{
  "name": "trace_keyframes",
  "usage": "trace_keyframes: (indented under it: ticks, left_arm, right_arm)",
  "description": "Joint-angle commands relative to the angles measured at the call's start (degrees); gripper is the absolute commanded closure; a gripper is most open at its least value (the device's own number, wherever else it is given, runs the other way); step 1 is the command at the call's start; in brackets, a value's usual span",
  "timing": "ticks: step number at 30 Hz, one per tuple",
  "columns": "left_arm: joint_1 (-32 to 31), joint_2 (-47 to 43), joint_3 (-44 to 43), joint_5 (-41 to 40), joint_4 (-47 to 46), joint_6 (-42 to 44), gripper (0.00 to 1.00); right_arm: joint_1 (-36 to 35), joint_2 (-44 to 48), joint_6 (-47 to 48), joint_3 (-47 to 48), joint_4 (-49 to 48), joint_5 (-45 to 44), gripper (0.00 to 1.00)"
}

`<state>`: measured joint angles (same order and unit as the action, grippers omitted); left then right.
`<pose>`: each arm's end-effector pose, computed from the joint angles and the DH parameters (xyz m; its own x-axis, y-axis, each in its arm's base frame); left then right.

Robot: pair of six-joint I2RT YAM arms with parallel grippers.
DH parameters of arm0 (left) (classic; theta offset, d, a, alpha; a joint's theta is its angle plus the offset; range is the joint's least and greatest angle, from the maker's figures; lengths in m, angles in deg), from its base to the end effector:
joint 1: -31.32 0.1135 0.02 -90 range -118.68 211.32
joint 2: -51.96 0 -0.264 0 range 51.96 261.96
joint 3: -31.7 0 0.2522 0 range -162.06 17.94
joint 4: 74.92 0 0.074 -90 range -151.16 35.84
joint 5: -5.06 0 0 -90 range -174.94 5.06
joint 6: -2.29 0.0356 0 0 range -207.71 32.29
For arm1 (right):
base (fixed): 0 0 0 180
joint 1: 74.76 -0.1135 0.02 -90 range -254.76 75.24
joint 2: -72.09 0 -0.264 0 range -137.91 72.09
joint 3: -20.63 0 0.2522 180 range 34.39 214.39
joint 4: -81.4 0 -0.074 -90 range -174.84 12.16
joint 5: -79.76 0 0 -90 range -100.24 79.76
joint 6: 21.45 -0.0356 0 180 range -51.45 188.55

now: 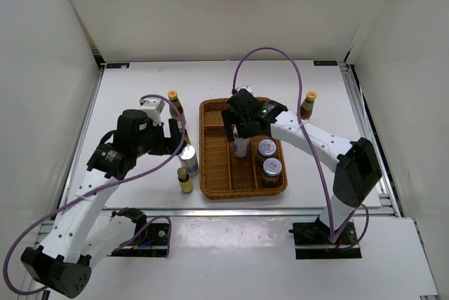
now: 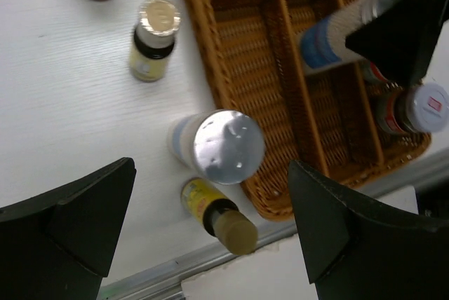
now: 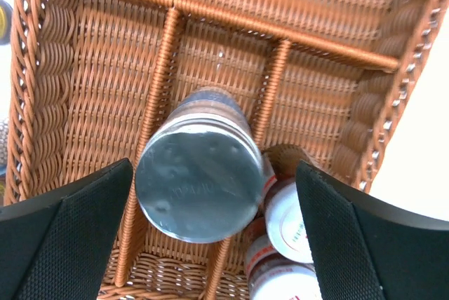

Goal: Organize the condiment bottles

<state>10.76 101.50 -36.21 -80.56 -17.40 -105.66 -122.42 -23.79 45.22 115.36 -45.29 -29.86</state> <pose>0.1610 -0.0633 0.3247 -0.6874 -0.0704 -0.7229 0.2037 0.9367 -0.2849 0.2525 0.2593 0.2835 -0.7269 -0.2439 -0.6420 -0.3016 0.9532 -0.0207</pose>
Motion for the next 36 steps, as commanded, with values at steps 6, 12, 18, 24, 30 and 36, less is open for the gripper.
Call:
trace_keyframes:
  ticks: [6,12,18,24,30,36]
  left_arm:
    - [-6.6,8.9,-4.9,4.2,-0.7,2.7,0.0]
    - [-11.3,14.5,-4.9,-2.7,-0.7,2.2,0.0]
    - [-12.6,17.3,-3.8,-7.5,-0.7,1.0,0.06]
    - [-13.1,18.9,-3.8,-8.0,-0.7,1.0,0.17]
    - [-13.1,18.9,-4.8,-8.0,0.3,1.0,0.46]
    - [-14.2,16.8,-13.3,-11.4,4.6,1.6,0.59]
  right_arm:
    - [0.2,13.9,1.1,4.8,2.7,-5.5,0.0]
    - [0.2,23.8,1.1,1.4,4.3,-6.1,0.0]
    - [0.2,30.1,1.1,-1.7,6.1,-7.5,0.0]
    - [0.2,32.1,1.1,-2.9,8.7,-9.6,0.0]
    - [0.2,34.8,1.1,-2.9,11.8,-11.8,0.0]
    - [0.7,39.6,1.1,-4.1,14.5,-14.0,0.0]
